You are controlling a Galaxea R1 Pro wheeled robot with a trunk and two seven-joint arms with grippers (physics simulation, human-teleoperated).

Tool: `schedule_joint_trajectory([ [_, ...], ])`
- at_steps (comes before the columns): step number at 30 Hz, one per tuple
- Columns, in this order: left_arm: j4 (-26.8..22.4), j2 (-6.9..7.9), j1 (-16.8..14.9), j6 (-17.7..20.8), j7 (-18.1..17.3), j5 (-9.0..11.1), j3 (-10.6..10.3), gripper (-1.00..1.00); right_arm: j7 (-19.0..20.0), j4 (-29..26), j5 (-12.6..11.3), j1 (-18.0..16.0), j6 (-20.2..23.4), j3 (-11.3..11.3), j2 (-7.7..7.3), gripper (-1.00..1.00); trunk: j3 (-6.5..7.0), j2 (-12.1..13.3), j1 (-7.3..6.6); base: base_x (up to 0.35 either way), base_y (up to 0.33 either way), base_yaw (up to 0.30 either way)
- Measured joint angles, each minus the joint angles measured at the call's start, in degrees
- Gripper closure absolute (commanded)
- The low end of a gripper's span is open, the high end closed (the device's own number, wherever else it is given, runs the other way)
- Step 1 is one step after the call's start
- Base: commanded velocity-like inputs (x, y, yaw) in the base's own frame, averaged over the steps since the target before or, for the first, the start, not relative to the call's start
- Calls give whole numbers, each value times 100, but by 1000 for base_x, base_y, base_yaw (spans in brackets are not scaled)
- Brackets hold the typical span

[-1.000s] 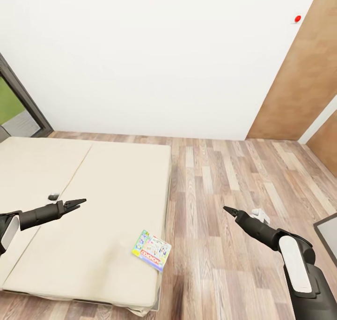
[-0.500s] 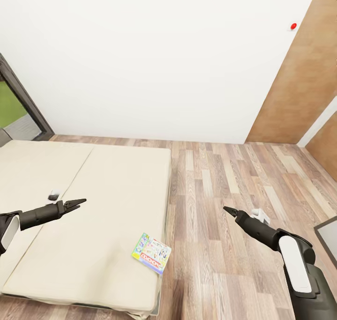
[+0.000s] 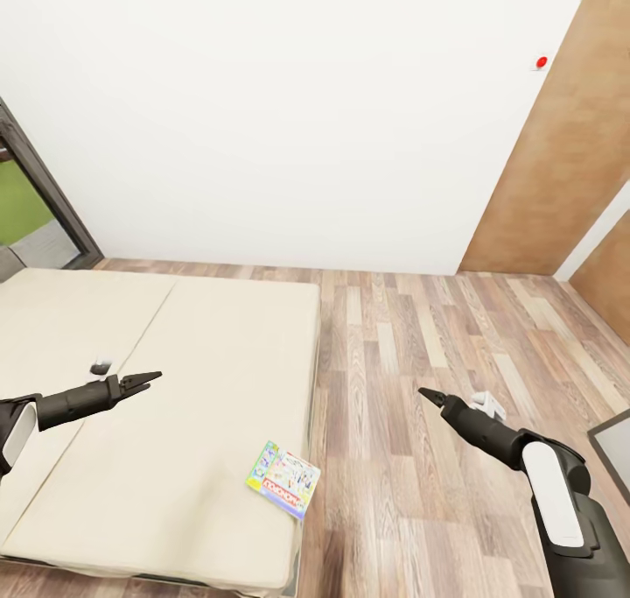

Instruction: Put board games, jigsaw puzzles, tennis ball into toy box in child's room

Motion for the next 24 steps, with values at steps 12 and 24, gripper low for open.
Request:
schedule_joint_trajectory([
  [12,0,-3,0,0,0,-1,0,-100,4,49,-1,0,-206,4,-10,-100,113,0,0,0,0,0],
  [24,0,-12,-1,0,0,-1,0,-100,3,75,-1,0,-229,5,-9,-100,226,0,0,0,0,0],
])
